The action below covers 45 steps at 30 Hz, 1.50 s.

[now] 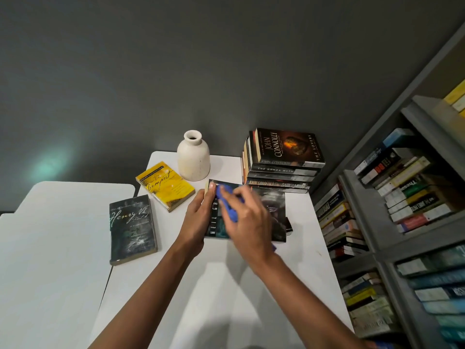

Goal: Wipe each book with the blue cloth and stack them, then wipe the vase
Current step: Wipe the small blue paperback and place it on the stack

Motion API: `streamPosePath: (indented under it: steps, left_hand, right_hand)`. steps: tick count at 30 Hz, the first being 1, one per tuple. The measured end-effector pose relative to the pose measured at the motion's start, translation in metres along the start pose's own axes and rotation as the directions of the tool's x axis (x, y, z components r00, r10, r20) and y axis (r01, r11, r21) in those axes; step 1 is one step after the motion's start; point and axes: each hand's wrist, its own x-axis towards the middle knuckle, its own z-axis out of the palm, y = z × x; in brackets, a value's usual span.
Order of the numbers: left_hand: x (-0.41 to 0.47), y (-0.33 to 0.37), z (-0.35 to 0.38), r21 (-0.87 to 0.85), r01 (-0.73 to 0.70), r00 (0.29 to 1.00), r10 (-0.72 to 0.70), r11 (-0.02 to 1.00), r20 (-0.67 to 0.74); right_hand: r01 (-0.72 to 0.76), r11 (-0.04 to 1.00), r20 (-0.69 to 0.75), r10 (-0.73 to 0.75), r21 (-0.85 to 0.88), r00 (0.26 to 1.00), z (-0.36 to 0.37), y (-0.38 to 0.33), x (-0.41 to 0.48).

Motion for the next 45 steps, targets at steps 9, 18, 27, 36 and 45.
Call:
streamPosePath:
  steps: [9,18,27,36,45]
  left_hand:
    - [-0.004,0.001,-0.008,-0.014,0.053,0.998,-0.054,0.998,-0.033]
    - [-0.009,0.006,-0.016,-0.037,0.091,0.988,-0.085,0.995,0.126]
    - [-0.018,0.001,-0.028,-0.032,0.165,0.910,-0.140,0.986,0.390]
    - [-0.009,0.006,-0.037,-0.305,0.117,0.980,-0.060,0.945,0.190]
    - [-0.006,-0.002,-0.026,-0.264,0.109,0.988,-0.133,0.958,-0.075]
  right_hand:
    - [-0.159,0.984,-0.047,0.156,-0.076,0.987,-0.021,0.032,0.006]
    - [-0.112,0.994,-0.015,0.112,0.002,0.994,-0.021,0.025,0.002]
    - [-0.144,0.984,-0.081,0.153,0.105,0.985,-0.018,-0.001,0.002]
    - [-0.229,0.952,0.021,0.230,0.201,0.973,-0.033,0.000,0.010]
    - [-0.461,0.884,0.373,0.403,0.077,0.836,-0.030,0.007,0.019]
